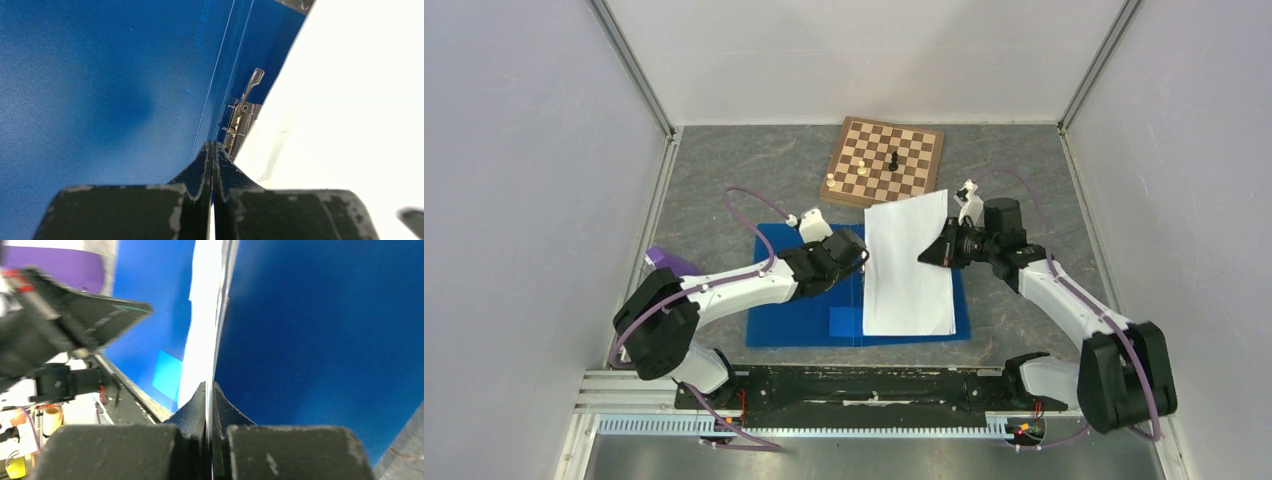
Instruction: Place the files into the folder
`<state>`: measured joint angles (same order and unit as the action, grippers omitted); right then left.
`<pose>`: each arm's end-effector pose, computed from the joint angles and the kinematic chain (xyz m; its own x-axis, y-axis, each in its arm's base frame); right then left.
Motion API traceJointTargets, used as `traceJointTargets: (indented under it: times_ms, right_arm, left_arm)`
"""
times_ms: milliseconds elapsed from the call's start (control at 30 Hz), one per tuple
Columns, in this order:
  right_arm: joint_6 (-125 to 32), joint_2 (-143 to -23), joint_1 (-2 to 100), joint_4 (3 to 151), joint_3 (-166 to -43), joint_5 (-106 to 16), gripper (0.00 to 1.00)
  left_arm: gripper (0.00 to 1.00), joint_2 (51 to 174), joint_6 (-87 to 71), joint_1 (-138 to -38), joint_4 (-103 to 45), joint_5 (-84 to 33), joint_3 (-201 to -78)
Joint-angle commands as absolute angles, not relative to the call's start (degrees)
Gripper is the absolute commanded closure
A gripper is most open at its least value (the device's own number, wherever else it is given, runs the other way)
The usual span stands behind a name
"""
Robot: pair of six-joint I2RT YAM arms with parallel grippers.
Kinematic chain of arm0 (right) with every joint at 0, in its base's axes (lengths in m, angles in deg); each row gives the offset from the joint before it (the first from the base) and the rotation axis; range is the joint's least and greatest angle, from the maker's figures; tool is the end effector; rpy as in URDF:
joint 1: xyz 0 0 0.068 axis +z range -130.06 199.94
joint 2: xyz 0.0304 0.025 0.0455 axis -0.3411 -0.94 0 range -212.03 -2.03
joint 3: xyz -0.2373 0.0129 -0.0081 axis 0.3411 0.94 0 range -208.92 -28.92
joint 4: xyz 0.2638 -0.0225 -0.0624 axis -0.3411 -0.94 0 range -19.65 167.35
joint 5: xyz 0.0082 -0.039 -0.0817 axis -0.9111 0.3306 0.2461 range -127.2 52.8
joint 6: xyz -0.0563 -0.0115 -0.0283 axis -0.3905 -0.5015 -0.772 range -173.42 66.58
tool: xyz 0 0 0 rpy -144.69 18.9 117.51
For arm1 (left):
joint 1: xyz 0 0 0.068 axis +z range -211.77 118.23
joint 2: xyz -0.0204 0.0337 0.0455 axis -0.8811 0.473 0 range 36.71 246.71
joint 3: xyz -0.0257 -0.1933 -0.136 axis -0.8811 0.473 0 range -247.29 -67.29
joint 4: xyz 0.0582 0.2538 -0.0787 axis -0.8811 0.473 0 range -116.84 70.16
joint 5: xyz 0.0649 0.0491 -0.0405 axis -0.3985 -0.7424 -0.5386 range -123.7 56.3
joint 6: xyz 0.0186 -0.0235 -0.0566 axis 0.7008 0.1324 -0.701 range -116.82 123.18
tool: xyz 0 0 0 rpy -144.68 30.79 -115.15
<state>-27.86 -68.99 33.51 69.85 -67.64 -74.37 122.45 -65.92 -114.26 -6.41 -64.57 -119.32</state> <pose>0.2624 0.0941 0.1881 -0.7987 0.1610 -0.5798 -0.3535 0.6542 0.6686 0.2137 -0.2367 0.1537 -0.6411 -0.4817 -0.5975 -0.2833 0.8721 -0.3990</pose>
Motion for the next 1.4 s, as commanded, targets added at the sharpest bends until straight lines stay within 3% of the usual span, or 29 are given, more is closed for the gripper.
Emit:
traceJointTargets:
  times_ms: [0, 367, 1367]
  right_arm:
    - [-32.5, -74.8, 33.7, 71.1, -65.0, -68.1, 1.00]
    - [-38.3, -78.7, 33.7, 68.2, -65.4, -55.4, 1.00]
    - [-41.1, -83.4, 36.2, 75.1, -62.7, -59.4, 1.00]
  left_arm:
    - [0.98, 124.1, -64.1, -114.2, -9.4, -63.7, -119.0]
    - [0.98, 128.0, -63.9, -114.2, -11.2, -61.1, -119.6]
    - [0.98, 134.8, -64.3, -114.2, -13.0, -57.4, -120.7]
